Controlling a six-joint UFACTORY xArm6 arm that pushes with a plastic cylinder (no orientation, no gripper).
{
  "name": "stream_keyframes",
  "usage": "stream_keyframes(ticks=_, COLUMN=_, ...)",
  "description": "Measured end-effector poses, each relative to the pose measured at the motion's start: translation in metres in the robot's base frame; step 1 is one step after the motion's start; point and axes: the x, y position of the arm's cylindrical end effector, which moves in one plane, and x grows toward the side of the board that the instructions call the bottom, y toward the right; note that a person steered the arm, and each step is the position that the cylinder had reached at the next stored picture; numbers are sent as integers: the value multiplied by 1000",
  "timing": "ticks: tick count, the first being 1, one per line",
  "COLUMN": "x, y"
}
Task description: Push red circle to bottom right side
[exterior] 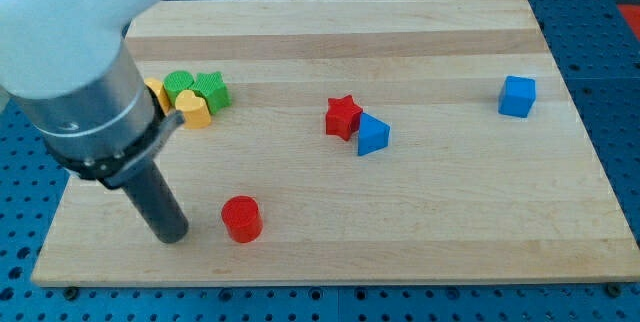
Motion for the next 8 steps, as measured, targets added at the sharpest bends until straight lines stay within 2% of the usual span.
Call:
stream_keyframes(ticks=4, x=2, y=107)
stream_keyframes(ticks=7, x=1, y=239)
stream_keyframes(ticks=8, x=27, y=247)
